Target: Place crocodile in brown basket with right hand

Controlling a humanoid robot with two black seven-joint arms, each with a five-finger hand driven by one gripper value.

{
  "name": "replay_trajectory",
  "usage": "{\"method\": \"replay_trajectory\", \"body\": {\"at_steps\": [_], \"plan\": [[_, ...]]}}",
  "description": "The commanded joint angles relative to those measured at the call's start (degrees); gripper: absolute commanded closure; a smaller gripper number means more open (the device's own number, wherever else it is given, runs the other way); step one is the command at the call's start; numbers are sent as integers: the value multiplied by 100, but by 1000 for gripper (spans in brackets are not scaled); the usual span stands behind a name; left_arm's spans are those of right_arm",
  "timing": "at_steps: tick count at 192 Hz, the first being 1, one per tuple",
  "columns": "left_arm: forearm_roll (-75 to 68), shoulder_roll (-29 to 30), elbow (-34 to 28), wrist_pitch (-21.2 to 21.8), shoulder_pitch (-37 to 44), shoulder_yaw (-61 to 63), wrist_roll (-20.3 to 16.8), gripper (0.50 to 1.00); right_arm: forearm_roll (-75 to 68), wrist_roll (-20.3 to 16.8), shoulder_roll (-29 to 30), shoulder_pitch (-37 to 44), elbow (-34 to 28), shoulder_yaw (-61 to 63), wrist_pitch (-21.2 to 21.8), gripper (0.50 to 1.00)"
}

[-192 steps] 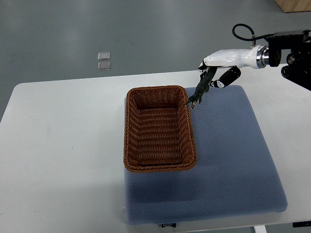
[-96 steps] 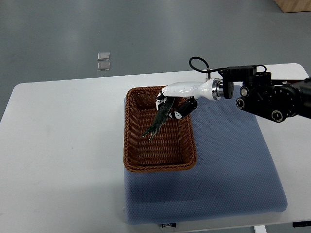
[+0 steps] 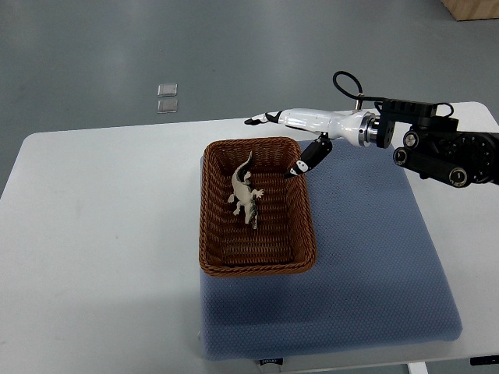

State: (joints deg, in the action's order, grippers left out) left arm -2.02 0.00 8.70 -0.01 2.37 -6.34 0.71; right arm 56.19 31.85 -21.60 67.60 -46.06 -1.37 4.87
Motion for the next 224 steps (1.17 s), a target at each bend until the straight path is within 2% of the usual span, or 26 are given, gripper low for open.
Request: {"method": "replay_trajectory", "body": {"at_steps": [1, 25, 81, 108, 120, 143, 224], "plan": [[0, 0, 0, 1, 1, 1, -1, 500, -1021, -108, -230, -53, 176, 154, 672, 566], [0, 0, 0, 1, 1, 1, -1, 500, -2814, -539, -520, -247, 290, 145, 1429, 564], [0, 0, 0, 1, 1, 1, -1, 500, -5382, -1489, -573, -871, 1037, 163, 2185, 564], [0, 0, 0, -8, 1, 1, -1, 500, -6848, -2481, -538, -1117, 1160, 163, 2361, 564], [0, 0, 0, 1, 1, 1, -1, 500, -7490, -2771, -529, -1143, 1160, 163, 2352, 562], [0, 0, 0, 1, 1, 1, -1, 500, -8010, -2789, -520, -1187, 1152, 154, 2352, 562], [0, 0, 0, 1, 1, 1, -1, 500, -7939, -2728, -494, -1372, 1152, 277, 2370, 562]]}}
